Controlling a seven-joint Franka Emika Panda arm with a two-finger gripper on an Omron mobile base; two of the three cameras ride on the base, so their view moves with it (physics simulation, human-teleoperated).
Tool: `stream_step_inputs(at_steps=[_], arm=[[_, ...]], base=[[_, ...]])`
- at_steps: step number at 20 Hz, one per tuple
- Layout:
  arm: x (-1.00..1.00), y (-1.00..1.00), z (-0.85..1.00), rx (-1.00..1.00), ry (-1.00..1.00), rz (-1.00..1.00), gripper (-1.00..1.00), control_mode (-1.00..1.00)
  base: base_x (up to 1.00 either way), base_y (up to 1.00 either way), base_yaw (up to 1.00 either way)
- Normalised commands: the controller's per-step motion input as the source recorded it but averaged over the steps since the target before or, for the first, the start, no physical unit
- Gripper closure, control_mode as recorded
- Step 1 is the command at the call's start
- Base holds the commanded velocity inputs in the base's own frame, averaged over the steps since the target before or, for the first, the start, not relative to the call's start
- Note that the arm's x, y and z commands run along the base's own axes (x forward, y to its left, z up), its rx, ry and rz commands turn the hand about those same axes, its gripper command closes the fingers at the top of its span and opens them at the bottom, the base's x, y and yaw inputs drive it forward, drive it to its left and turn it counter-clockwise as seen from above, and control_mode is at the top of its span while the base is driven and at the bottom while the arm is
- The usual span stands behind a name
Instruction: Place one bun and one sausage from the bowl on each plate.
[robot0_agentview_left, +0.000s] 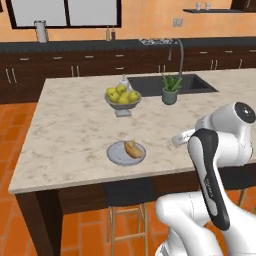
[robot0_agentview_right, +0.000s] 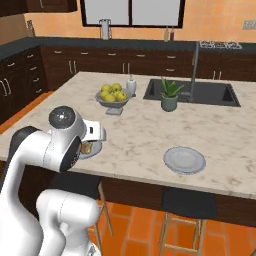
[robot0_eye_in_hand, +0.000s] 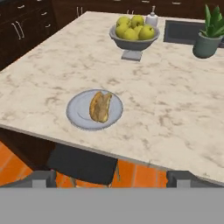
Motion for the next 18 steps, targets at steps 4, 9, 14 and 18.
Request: stream_step_inputs(at_steps=[4, 9, 14, 18], arm=[[0.00, 0.00, 0.00, 0.00, 0.00, 0.00, -1.00, 1.00], [0.00, 0.00, 0.00, 0.00, 0.00, 0.00, -1.00, 1.00], [0.00, 0.00, 0.00, 0.00, 0.00, 0.00, -1.00, 1.00], [0.00, 0.00, 0.00, 0.00, 0.00, 0.00, -1.00, 1.00]], base=[[-0.26, -1.00, -0.09], [-0.01, -1.00, -0.02], [0.00, -1.00, 0.00], [0.00, -1.00, 0.00]])
